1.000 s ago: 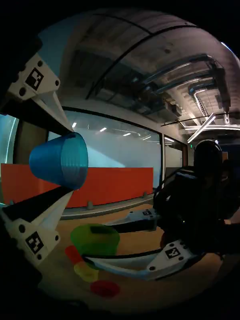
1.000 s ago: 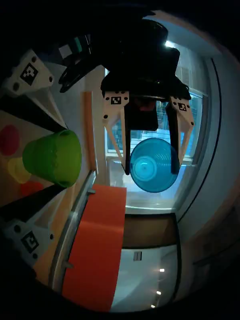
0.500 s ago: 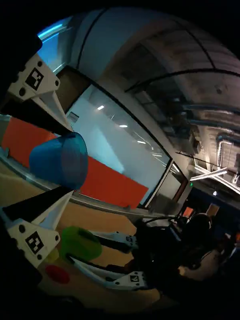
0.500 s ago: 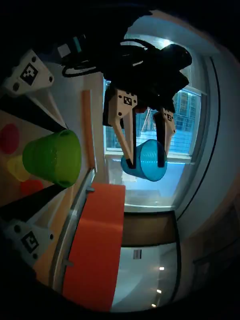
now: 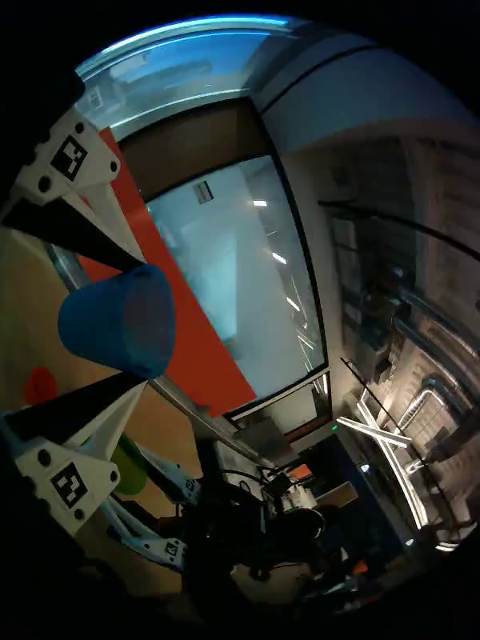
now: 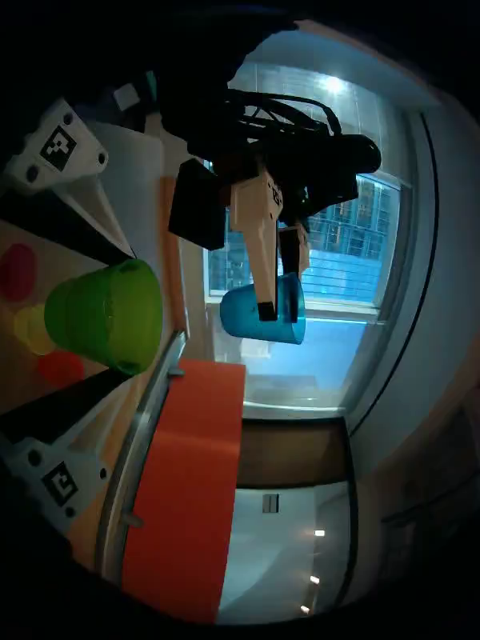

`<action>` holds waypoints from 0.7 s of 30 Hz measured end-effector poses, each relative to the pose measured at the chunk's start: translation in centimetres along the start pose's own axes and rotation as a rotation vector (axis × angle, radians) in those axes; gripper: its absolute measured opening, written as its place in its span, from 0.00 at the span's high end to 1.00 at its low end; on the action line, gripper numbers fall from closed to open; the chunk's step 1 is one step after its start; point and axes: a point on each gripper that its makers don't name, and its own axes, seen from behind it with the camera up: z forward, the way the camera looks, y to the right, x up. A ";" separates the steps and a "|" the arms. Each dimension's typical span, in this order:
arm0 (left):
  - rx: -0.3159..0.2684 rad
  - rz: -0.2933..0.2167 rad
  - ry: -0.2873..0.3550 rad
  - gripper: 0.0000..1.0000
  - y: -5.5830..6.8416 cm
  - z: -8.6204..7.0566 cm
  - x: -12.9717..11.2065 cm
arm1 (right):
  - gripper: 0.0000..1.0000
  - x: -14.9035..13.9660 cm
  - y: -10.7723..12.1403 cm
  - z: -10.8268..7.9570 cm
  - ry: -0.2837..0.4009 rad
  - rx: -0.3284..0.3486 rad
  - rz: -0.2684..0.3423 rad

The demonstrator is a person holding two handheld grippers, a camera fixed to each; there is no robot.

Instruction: Pour water

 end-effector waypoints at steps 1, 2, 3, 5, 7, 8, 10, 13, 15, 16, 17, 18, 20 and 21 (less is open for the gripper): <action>-0.004 -0.028 0.002 0.14 0.0 -0.1 -0.1 | 0.10 0.1 0.0 0.0 0.000 -0.001 -0.001; -0.007 -0.056 0.003 0.14 0.0 -0.1 -0.2 | 0.10 0.1 0.0 0.0 0.001 -0.002 -0.002; -0.010 -0.085 0.006 0.14 0.0 -0.1 -0.3 | 0.10 0.2 0.0 -0.1 0.002 -0.003 -0.002; -0.013 -0.134 0.010 0.14 -0.1 -0.2 -0.4 | 0.10 0.4 0.0 -0.1 0.004 -0.005 -0.002; -0.018 -0.181 0.013 0.14 -0.1 -0.2 -0.5 | 0.10 0.7 0.0 -0.2 0.006 -0.007 -0.001; -0.020 -0.203 0.014 0.14 -0.1 -0.3 -0.5 | 0.10 0.8 0.0 -0.3 0.007 -0.007 0.000; -0.025 -0.243 0.014 0.14 0.0 -0.3 -0.7 | 0.10 1.0 0.0 -0.4 0.008 -0.010 0.000; -0.030 -0.286 0.011 0.14 0.0 -0.4 -1.1 | 0.10 1.1 0.1 -0.5 0.008 -0.014 -0.002; -0.029 -0.301 0.004 0.14 -0.1 -0.4 -1.7 | 0.10 1.0 0.1 -0.6 0.006 -0.018 -0.003; -0.026 -0.301 -0.003 0.14 -0.1 -0.5 -2.0 | 0.10 0.9 0.2 -0.7 0.004 -0.020 -0.004; -0.024 -0.301 -0.009 0.14 -0.1 -0.6 -2.4 | 0.10 0.9 0.2 -0.8 0.002 -0.023 -0.004; -0.020 -0.300 -0.017 0.14 -0.2 -0.7 -2.8 | 0.10 0.8 0.3 -0.9 0.000 -0.026 -0.004; -0.012 -0.298 -0.030 0.14 -0.2 -1.0 -3.4 | 0.10 0.9 0.5 -1.1 -0.003 -0.032 -0.003; -0.011 -0.300 -0.036 0.14 -0.1 -1.1 -3.8 | 0.10 0.9 0.6 -1.2 -0.004 -0.036 -0.001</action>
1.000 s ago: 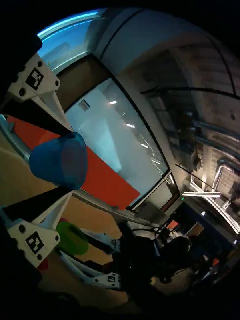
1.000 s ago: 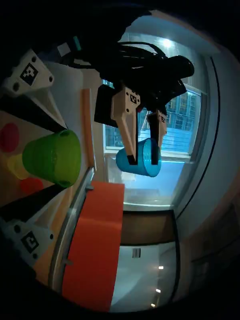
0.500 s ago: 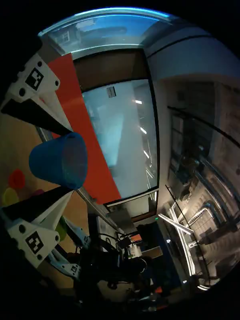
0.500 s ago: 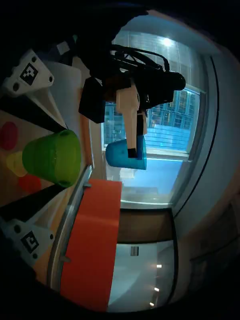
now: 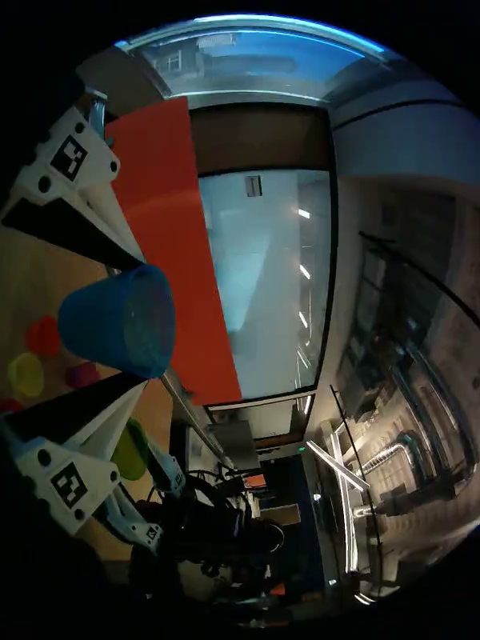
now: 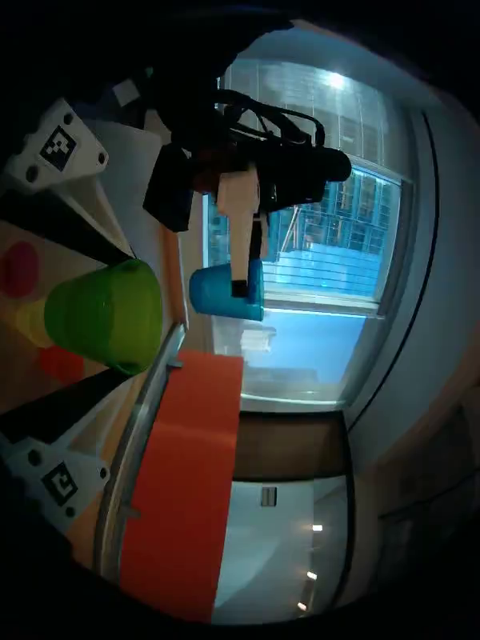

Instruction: Pour water

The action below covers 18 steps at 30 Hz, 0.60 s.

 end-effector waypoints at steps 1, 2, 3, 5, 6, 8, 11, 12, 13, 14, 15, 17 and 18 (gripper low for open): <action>-0.001 -0.005 -0.005 0.14 0.0 -0.2 -0.3 | 0.10 0.0 0.1 -0.1 -0.001 -0.004 0.002; -0.001 -0.009 -0.010 0.14 0.0 -0.3 -0.6 | 0.10 0.0 0.3 -0.2 -0.001 -0.007 0.004; -0.002 -0.014 -0.016 0.14 0.0 -0.5 -1.0 | 0.10 0.0 0.4 -0.4 -0.003 -0.011 0.006; -0.002 -0.023 -0.027 0.14 -0.1 -0.8 -1.8 | 0.10 -0.1 0.7 -0.8 -0.008 -0.017 0.009; 0.001 -0.025 -0.033 0.14 -0.3 -0.9 -2.2 | 0.10 -0.1 0.9 -1.0 -0.010 -0.022 0.010; 0.008 -0.027 -0.043 0.14 -0.6 -1.2 -3.0 | 0.09 -0.3 1.3 -1.4 -0.016 -0.032 0.010; 0.015 -0.034 -0.061 0.14 -0.9 -1.5 -4.1 | 0.10 -0.5 2.0 -2.1 -0.023 -0.052 0.007; 0.016 -0.038 -0.068 0.14 -0.9 -1.6 -4.5 | 0.10 -0.6 2.2 -2.3 -0.026 -0.059 0.006; 0.016 -0.042 -0.074 0.14 -1.0 -1.7 -4.9 | 0.10 -0.6 2.4 -2.6 -0.028 -0.064 0.005; 0.016 -0.046 -0.080 0.14 -1.0 -1.8 -5.2 | 0.09 -0.7 2.6 -2.8 -0.030 -0.069 0.004; 0.015 -0.049 -0.086 0.14 -1.0 -1.9 -5.6 | 0.09 -0.8 2.8 -3.1 -0.032 -0.075 0.003; 0.015 -0.052 -0.096 0.14 -1.0 -2.0 -6.3 | 0.10 -1.0 3.2 -3.6 -0.037 -0.086 0.003; 0.015 -0.053 -0.102 0.14 -1.0 -2.0 -6.7 | 0.10 -1.1 3.4 -3.8 -0.039 -0.092 0.003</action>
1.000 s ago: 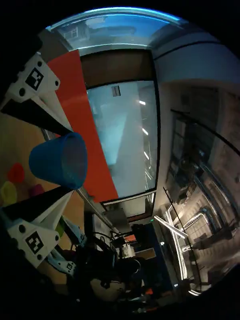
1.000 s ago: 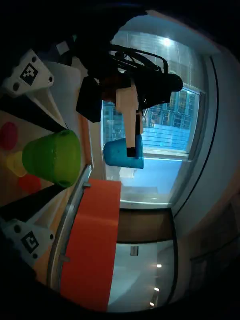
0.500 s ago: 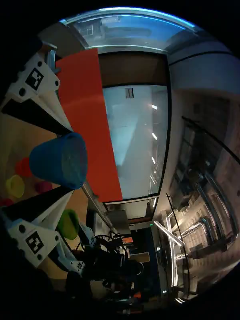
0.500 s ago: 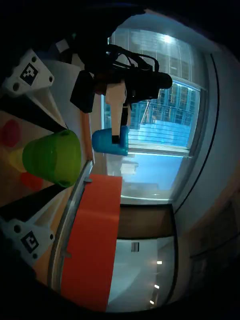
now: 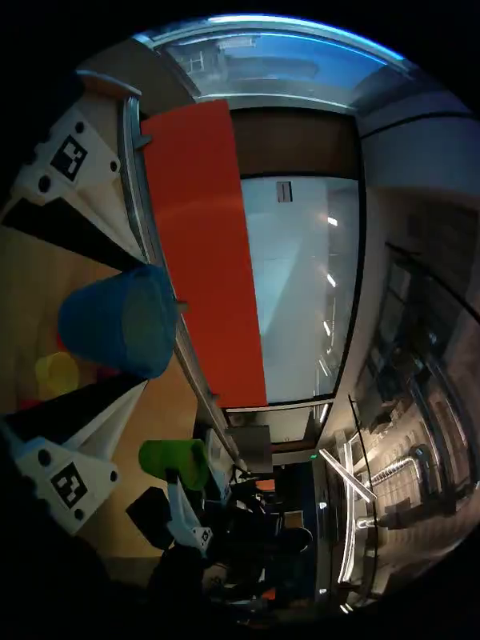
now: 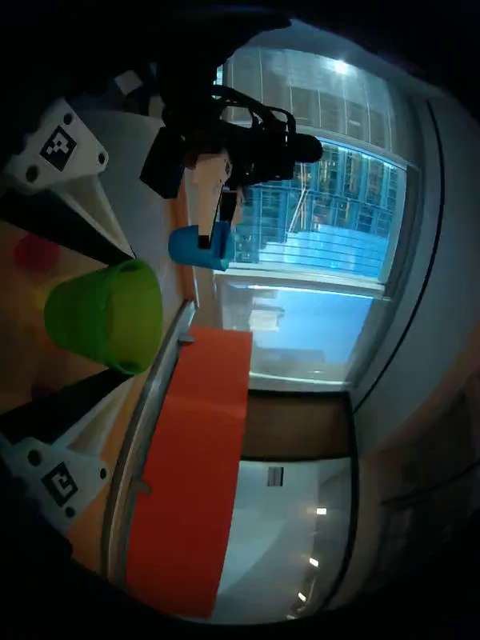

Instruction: Pour water

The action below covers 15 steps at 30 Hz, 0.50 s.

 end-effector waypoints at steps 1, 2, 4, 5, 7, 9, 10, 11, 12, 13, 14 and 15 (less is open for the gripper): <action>0.000 0.000 -0.005 0.14 0.0 0.0 -0.3 | 0.09 -0.1 0.2 -0.1 -0.002 -0.005 0.001; -0.001 0.001 -0.010 0.14 0.0 0.0 -0.6 | 0.09 -0.2 0.4 -0.3 -0.005 -0.010 0.001; -0.003 0.003 -0.021 0.14 0.1 0.0 -1.3 | 0.10 -0.4 0.6 -0.4 -0.009 -0.015 0.004; -0.004 0.004 -0.026 0.14 0.1 0.1 -1.5 | 0.10 -0.5 0.7 -0.5 -0.010 -0.018 0.006; -0.008 0.007 -0.039 0.14 0.2 0.2 -2.2 | 0.09 -0.8 0.9 -0.5 -0.015 -0.018 0.011; -0.011 0.008 -0.054 0.14 0.3 0.3 -2.9 | 0.09 -1.1 1.0 -0.5 -0.021 -0.018 0.016; -0.013 0.009 -0.061 0.14 0.3 0.4 -3.3 | 0.09 -1.3 1.1 -0.4 -0.025 -0.017 0.017; -0.015 0.009 -0.069 0.14 0.3 0.5 -3.6 | 0.09 -1.5 1.2 -0.4 -0.029 -0.016 0.019; -0.017 0.010 -0.078 0.14 0.3 0.6 -4.0 | 0.10 -1.8 1.2 -0.4 -0.037 -0.015 0.020; -0.020 0.011 -0.085 0.14 0.3 0.6 -4.3 | 0.10 -2.1 1.3 -0.4 -0.044 -0.014 0.020; -0.022 0.013 -0.093 0.14 0.3 0.7 -4.7 | 0.09 -2.4 1.4 -0.4 -0.052 -0.014 0.019; -0.025 0.015 -0.103 0.14 0.3 0.8 -5.1 | 0.09 -2.8 1.4 -0.4 -0.062 -0.013 0.019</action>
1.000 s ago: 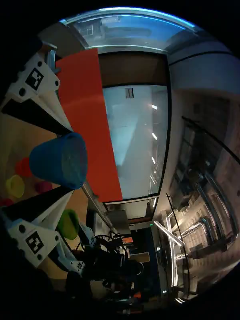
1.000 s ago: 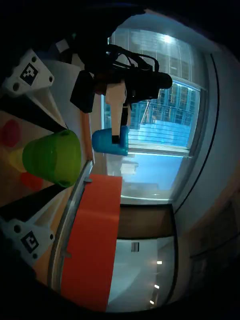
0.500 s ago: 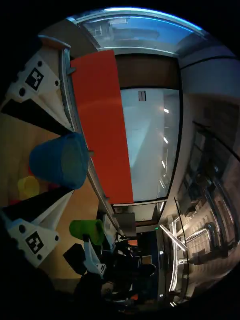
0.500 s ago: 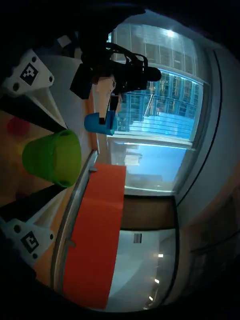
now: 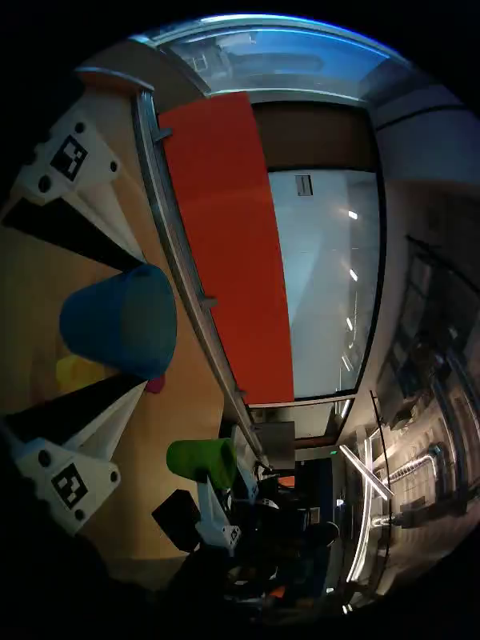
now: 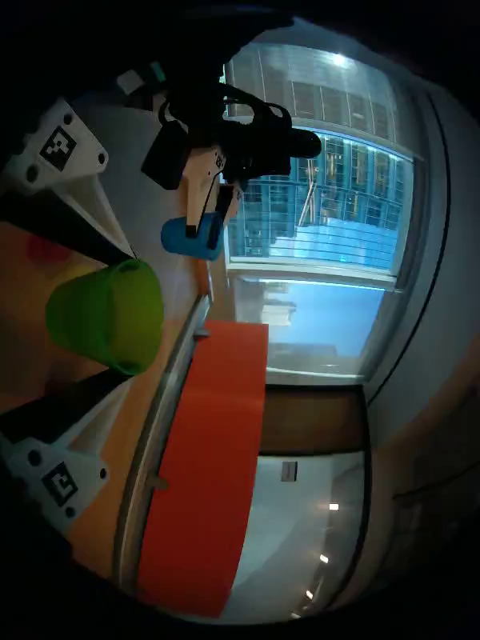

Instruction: Pour water

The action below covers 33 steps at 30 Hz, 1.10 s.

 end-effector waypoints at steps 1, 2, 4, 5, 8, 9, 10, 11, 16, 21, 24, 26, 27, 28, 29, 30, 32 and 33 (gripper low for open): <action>-0.003 0.002 -0.009 0.14 0.0 0.1 -0.4 | 0.10 -0.4 0.1 0.0 -0.010 0.000 -0.001; -0.005 0.005 -0.018 0.14 0.0 0.2 -0.7 | 0.10 -0.7 0.1 0.0 -0.020 0.001 -0.003; -0.010 0.012 -0.039 0.13 0.1 0.4 -1.6 | 0.09 -1.5 0.3 0.1 -0.042 0.002 -0.005; -0.013 0.016 -0.049 0.13 0.1 0.4 -1.9 | 0.09 -1.9 0.4 0.2 -0.053 0.002 -0.006; -0.018 0.031 -0.082 0.13 0.1 0.7 -3.1 | 0.09 -2.8 0.6 0.3 -0.082 0.004 -0.003; -0.020 0.037 -0.094 0.13 0.1 0.8 -3.6 | 0.09 -3.2 0.7 0.4 -0.092 0.005 -0.001; -0.024 0.042 -0.104 0.13 0.2 0.9 -3.9 | 0.09 -3.4 0.8 0.4 -0.099 0.006 0.001; -0.027 0.047 -0.113 0.13 0.2 1.1 -4.3 | 0.09 -3.7 0.9 0.5 -0.107 0.007 0.002; -0.041 0.079 -0.169 0.13 0.4 1.6 -6.3 | 0.09 -5.6 1.5 0.9 -0.166 0.014 0.002; -0.056 0.110 -0.217 0.13 0.4 2.1 -8.0 | 0.09 -7.6 1.9 1.5 -0.233 0.027 -0.010; -0.070 0.131 -0.251 0.13 0.4 2.3 -9.2 | 0.09 -8.9 2.1 1.7 -0.276 0.038 -0.015; -0.080 0.147 -0.277 0.13 0.4 2.4 -10.0 | 0.09 -9.7 2.3 1.9 -0.304 0.042 -0.019; -0.085 0.155 -0.292 0.13 0.3 2.5 -10.5 | 0.09 -10.1 2.4 2.0 -0.318 0.044 -0.022; -0.088 0.163 -0.304 0.13 0.3 2.5 -10.9 | 0.09 -10.5 2.5 2.1 -0.329 0.046 -0.025; -0.091 0.171 -0.316 0.13 0.3 2.6 -11.3 | 0.09 -10.9 2.7 2.2 -0.341 0.047 -0.028; -0.096 0.178 -0.329 0.13 0.3 2.7 -11.7 | 0.09 -11.3 2.8 2.3 -0.354 0.049 -0.030; -0.105 0.189 -0.350 0.13 0.4 2.9 -12.4 | 0.09 -11.9 2.9 2.5 -0.376 0.053 -0.032; -0.112 0.194 -0.362 0.13 0.4 3.0 -12.9 | 0.09 -12.3 3.0 2.6 -0.388 0.055 -0.033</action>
